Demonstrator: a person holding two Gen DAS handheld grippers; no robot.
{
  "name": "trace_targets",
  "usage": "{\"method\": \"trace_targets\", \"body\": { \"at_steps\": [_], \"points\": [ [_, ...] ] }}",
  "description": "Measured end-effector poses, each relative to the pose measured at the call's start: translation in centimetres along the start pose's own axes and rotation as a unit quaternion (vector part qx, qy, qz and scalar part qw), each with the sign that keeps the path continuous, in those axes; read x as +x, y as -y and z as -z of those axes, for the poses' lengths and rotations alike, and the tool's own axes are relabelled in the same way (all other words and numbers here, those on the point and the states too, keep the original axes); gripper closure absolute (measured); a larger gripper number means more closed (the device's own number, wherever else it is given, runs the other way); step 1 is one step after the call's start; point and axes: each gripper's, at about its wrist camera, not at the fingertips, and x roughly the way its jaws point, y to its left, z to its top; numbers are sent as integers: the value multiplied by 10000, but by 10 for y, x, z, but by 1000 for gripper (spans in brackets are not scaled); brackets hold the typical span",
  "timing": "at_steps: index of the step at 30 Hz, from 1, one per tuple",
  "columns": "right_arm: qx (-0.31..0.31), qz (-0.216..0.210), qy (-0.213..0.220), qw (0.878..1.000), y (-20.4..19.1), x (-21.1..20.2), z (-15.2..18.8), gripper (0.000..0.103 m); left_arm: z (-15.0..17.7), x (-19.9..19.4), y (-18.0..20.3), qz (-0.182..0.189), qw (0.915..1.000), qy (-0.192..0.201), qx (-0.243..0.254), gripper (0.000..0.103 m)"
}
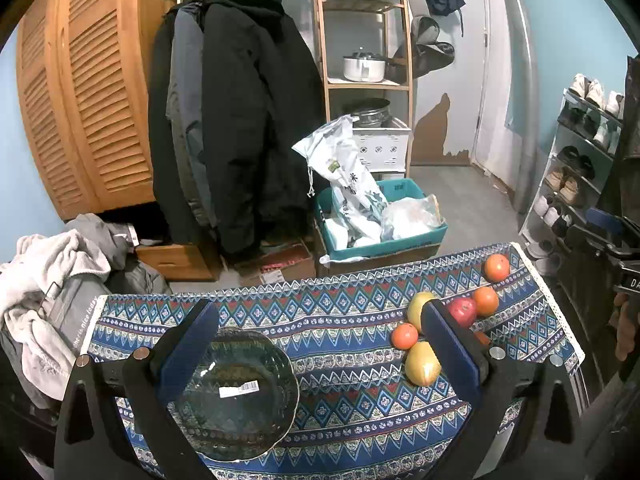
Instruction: Organize fruits
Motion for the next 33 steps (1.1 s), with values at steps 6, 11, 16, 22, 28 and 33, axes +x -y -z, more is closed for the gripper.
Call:
{"method": "trace_targets", "body": {
  "at_steps": [6,11,16,22,28,33],
  "points": [
    [-17,4,4,10000,-1,0,-1,3,0,-1,1,-7,10000,-9,0,1],
    [-25,4,8,10000,-1,0,-1,3,1,-1,0,0,10000,-7,-2,1],
    [-39,16,5,10000,-2,0,-1,3,1,-1,1,-22,10000,-9,0,1],
    [-47,15,8,10000,-2,0,0,3,1,-1,1,-20,10000,8,15,1],
    [-50,19,15,10000,-3,0,0,3,1,-2,2,-17,10000,17,1,1],
    [-53,14,29,10000,-4,0,0,3,2,-1,1,-18,10000,6,0,1]
  ]
}}
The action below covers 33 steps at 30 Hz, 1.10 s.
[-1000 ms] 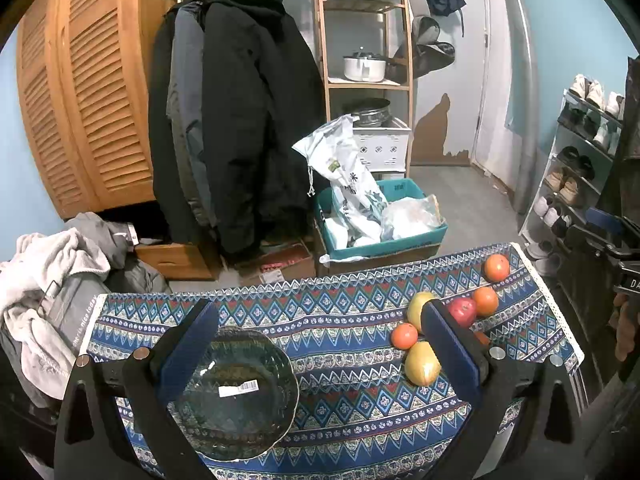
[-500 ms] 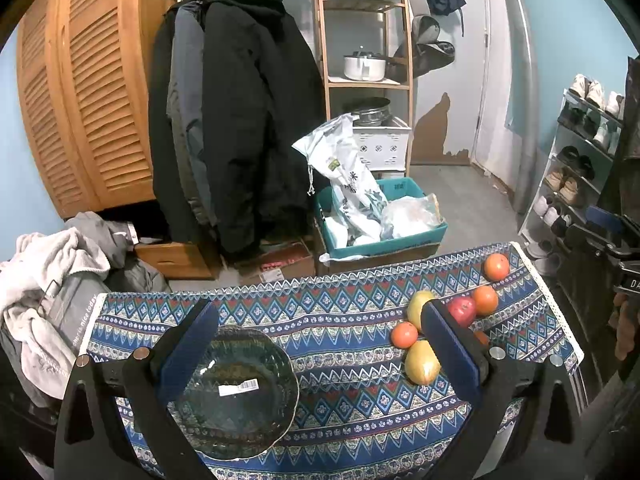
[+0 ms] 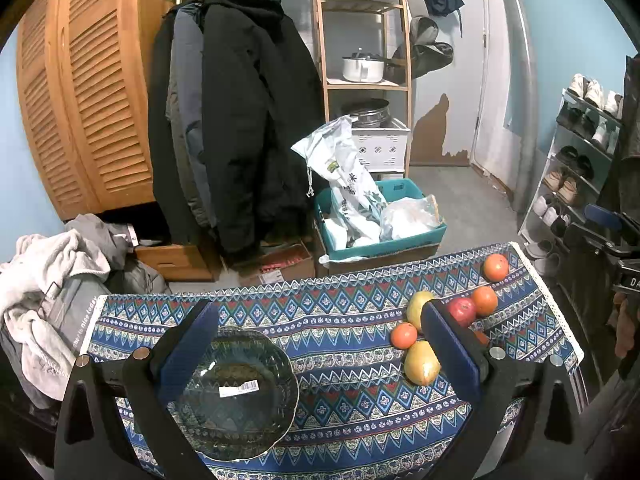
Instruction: Organize fruits
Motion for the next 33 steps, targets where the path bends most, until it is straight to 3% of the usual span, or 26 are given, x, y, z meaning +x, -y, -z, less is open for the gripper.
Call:
{"method": "trace_targets", "body": {
  "at_steps": [33],
  "points": [
    [-25,22,3,10000,-2,-1,0,3,5,-2,4,40,10000,-22,23,1]
  ]
}}
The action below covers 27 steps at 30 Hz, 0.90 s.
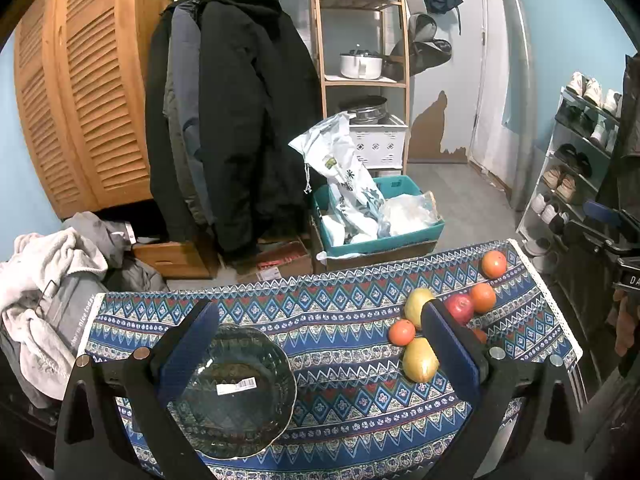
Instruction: Organize fruits
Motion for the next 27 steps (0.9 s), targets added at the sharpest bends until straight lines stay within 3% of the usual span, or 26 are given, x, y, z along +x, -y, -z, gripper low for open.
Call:
{"method": "trace_targets", "body": {
  "at_steps": [27],
  "points": [
    [-22,15,-53,10000,6,1,5,3,4,8,0,38,9999,-110,7,1]
  ]
}}
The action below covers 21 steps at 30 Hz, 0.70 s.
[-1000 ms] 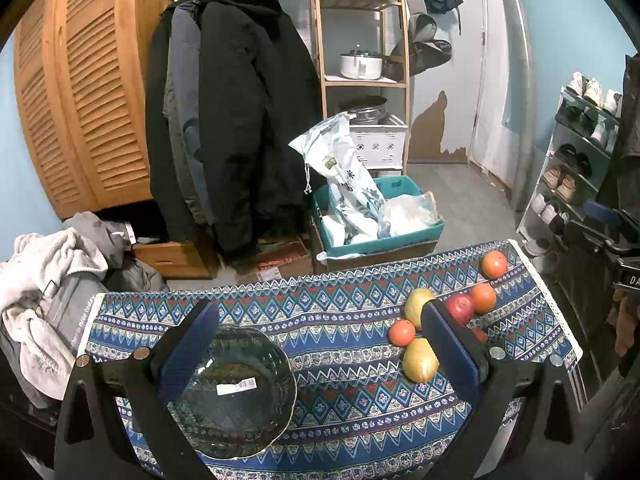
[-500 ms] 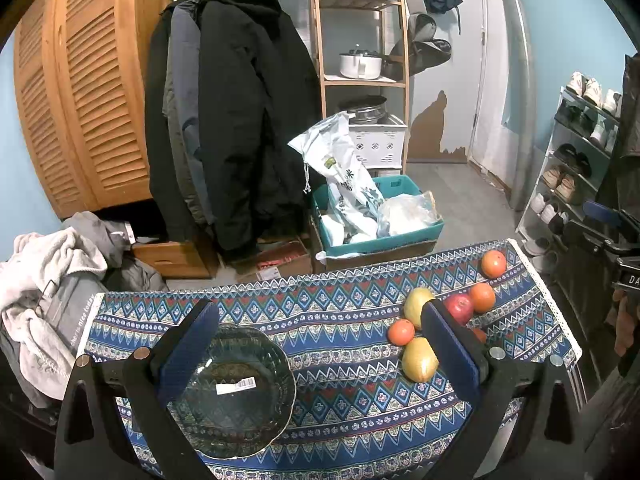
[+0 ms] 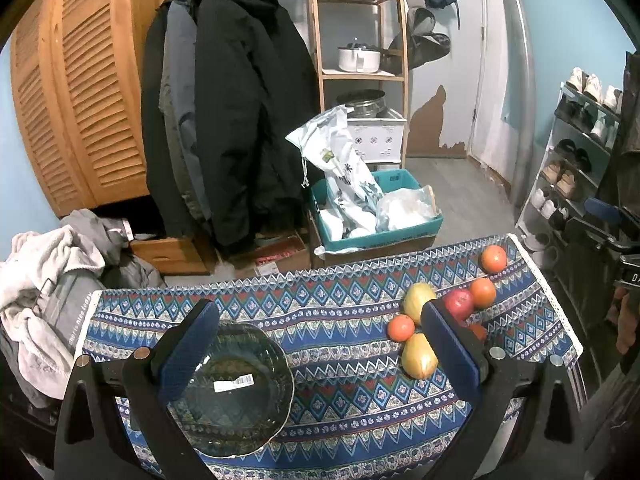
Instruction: Organize fruits
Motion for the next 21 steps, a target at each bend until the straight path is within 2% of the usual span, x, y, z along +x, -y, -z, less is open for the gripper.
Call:
{"method": "trace_targets", "body": {
  "at_steps": [10,21],
  "points": [
    [44,83,-221,9997,12,14,4,3,-2,23,7,90,9996,-253,128,1],
    [327,35,-704,9970,44,39,3,3,-15,59,26,522,9956,-713,296,1]
  ]
}}
